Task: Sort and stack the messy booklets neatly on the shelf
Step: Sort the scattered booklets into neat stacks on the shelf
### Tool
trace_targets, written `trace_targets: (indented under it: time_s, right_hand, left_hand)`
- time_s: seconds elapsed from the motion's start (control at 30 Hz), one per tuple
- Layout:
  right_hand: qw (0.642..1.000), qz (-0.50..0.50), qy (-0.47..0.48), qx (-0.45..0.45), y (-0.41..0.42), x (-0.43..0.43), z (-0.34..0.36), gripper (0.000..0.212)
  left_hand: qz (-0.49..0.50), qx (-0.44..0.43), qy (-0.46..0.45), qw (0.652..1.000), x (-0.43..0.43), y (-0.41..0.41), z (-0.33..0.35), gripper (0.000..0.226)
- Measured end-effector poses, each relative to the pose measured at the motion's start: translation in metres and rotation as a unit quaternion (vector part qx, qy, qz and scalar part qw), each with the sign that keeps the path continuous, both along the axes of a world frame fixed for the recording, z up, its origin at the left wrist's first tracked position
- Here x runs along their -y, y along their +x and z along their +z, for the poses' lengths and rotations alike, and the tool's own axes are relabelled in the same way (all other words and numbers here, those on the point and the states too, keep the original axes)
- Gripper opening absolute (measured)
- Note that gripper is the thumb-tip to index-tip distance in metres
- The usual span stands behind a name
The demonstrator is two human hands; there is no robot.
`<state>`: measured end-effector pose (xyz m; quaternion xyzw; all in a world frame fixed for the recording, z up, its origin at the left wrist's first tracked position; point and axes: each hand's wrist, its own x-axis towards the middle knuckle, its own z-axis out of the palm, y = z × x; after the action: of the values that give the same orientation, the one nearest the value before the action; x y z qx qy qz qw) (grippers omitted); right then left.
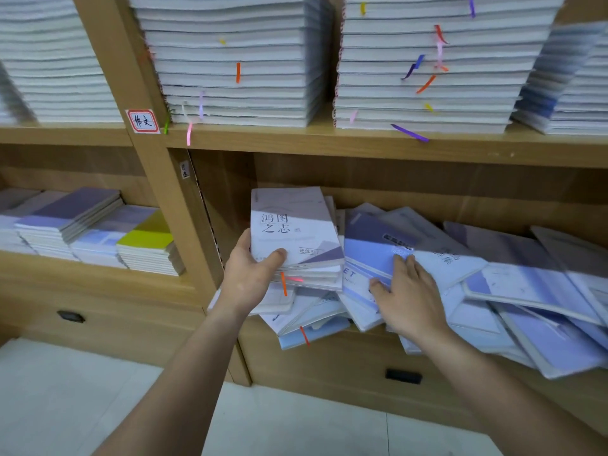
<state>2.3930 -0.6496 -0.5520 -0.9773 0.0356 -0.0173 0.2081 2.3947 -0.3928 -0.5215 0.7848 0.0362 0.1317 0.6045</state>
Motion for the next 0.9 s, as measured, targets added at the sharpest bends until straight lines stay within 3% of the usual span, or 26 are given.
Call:
trace_targets:
  time_s: [0.1, 0.2, 0.27, 0.37, 0.47, 0.53, 0.63, 0.9]
  right_hand:
    - [0.993, 0.011, 0.113, -0.004, 0.005, 0.015, 0.003, 0.065]
    - [0.947, -0.009, 0.322, -0.016, 0.008, 0.029, 0.011, 0.055]
    - [0.921, 0.001, 0.387, -0.031, 0.008, 0.032, 0.015, 0.061]
    - [0.919, 0.042, 0.392, -0.023, 0.006, 0.031, 0.017, 0.077]
    - [0.919, 0.058, 0.389, 0.002, 0.006, 0.032, 0.017, 0.046]
    - [0.916, 0.077, 0.394, 0.019, 0.006, 0.035, 0.016, 0.046]
    - [0.916, 0.106, 0.386, 0.01, 0.005, 0.031, 0.016, 0.051]
    - [0.931, 0.13, 0.342, 0.002, 0.018, -0.031, 0.025, 0.062]
  left_hand:
    - [-0.02, 0.006, 0.004, 1.0, 0.011, 0.002, 0.004, 0.039]
    - [-0.046, 0.004, 0.02, 0.999, 0.026, 0.008, 0.003, 0.043]
    - [-0.06, -0.002, 0.043, 0.997, 0.038, 0.014, 0.002, 0.046]
    - [-0.092, -0.011, 0.112, 0.989, 0.063, 0.017, 0.002, 0.045]
    - [-0.103, -0.024, 0.227, 0.968, 0.084, 0.016, 0.006, 0.059]
    - [-0.09, -0.026, 0.25, 0.964, 0.085, 0.015, 0.005, 0.063]
    - [-0.073, -0.018, 0.225, 0.971, 0.077, 0.009, 0.004, 0.056]
    - [-0.017, 0.017, 0.052, 0.998, 0.028, -0.004, 0.004, 0.044]
